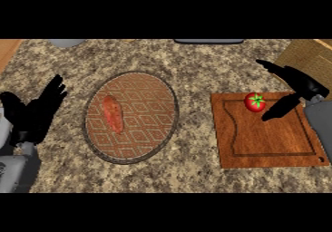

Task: Pick the tomato from the cutting board and place it in the basket

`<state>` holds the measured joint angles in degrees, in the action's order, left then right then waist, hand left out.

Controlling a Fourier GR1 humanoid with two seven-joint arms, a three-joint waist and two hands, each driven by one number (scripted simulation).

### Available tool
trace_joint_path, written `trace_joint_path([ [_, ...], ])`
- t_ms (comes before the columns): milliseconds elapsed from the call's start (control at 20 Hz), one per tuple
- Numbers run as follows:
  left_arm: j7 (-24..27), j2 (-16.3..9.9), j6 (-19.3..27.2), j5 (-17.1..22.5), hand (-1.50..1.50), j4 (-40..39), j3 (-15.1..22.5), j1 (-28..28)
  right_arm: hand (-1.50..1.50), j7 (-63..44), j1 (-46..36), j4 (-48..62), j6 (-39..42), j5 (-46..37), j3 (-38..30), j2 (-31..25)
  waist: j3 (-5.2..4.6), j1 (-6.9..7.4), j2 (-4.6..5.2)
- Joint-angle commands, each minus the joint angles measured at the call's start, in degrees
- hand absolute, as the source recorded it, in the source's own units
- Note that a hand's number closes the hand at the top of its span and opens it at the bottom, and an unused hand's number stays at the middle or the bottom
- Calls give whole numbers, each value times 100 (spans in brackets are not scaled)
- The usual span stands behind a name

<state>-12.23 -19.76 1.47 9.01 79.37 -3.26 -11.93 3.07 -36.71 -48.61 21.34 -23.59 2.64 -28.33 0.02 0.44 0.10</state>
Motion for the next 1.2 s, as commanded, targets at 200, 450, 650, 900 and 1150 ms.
trace_joint_path([
  [200,269,283,-38,-313,0,-158,44,50,-150,1048,-258,1025,110,-300,-320,-228,1,27,16],
  [450,-125,290,-16,-352,0,106,-85,-54,-150,597,215,-5,285,-136,-335,204,-1,-27,-9],
  [650,-173,312,-153,-303,0,288,-230,152,-150,376,506,-684,667,-96,-411,110,-2,-38,-16],
  [900,-52,339,-262,-351,0,151,-340,109,-150,418,449,-291,121,-625,-371,259,-2,-21,-9],
  [1150,8,405,-284,-465,0,366,-309,268,-150,496,376,39,-225,-1015,-202,564,-1,-4,-8],
])
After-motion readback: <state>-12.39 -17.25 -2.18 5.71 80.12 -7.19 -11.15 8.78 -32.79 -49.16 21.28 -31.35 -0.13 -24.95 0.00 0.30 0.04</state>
